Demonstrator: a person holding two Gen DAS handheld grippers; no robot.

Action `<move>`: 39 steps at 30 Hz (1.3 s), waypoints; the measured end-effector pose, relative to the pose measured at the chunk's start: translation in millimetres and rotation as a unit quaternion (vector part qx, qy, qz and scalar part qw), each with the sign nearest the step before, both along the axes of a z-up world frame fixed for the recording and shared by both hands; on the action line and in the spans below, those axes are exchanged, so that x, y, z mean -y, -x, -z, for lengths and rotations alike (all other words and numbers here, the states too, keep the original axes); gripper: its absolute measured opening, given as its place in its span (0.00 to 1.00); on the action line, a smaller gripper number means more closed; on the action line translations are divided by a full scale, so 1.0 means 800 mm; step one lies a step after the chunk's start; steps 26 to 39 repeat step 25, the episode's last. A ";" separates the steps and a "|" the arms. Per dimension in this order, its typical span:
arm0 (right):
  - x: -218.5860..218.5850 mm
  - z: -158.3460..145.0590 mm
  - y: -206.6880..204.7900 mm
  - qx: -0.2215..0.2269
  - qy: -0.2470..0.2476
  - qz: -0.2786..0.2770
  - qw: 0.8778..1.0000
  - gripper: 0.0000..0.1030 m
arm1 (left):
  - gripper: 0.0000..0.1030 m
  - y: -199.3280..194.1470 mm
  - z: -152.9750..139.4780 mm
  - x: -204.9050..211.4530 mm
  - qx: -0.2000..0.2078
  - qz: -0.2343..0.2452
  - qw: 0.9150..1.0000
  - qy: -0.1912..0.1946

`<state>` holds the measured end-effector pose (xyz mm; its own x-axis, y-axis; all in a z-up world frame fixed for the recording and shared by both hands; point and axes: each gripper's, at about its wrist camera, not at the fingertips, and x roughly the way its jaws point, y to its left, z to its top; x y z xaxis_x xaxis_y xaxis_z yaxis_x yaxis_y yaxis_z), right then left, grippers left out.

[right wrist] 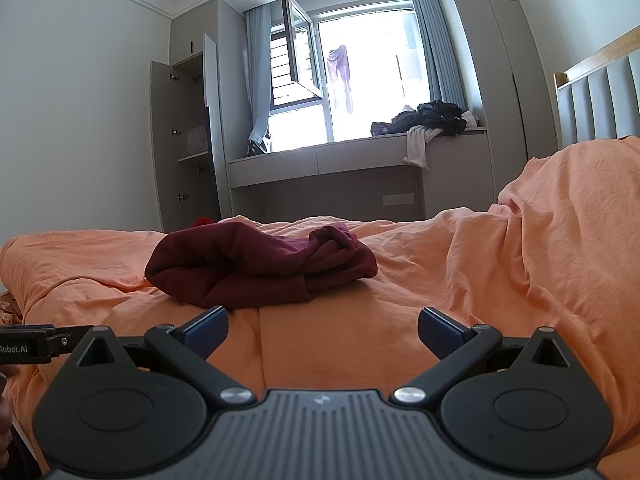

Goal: Fold small clothes

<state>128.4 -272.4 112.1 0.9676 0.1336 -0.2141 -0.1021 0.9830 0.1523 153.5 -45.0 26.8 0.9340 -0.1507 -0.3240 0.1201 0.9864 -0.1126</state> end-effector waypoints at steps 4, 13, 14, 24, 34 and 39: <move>0.000 -0.001 0.001 0.000 0.000 -0.001 1.000 1.00 | 1.00 0.000 0.001 0.004 -0.002 -0.006 1.000 -0.013; 0.001 -0.001 0.002 -0.001 -0.003 -0.002 1.000 1.00 | 1.00 -0.001 0.005 0.006 -0.009 -0.005 1.000 -0.021; 0.002 -0.001 0.002 -0.001 -0.003 -0.003 1.000 1.00 | 1.00 -0.001 0.005 0.007 -0.009 -0.005 1.000 -0.022; 0.002 -0.001 0.002 -0.001 -0.002 -0.003 1.000 1.00 | 1.00 -0.001 0.009 0.011 -0.012 -0.004 1.000 -0.027; 0.001 -0.001 0.002 -0.001 -0.002 -0.003 1.000 1.00 | 1.00 -0.001 0.010 0.011 -0.012 -0.004 1.000 -0.027; 0.001 -0.001 0.002 -0.001 -0.002 -0.003 1.000 1.00 | 1.00 -0.001 0.010 0.011 -0.012 -0.004 1.000 -0.027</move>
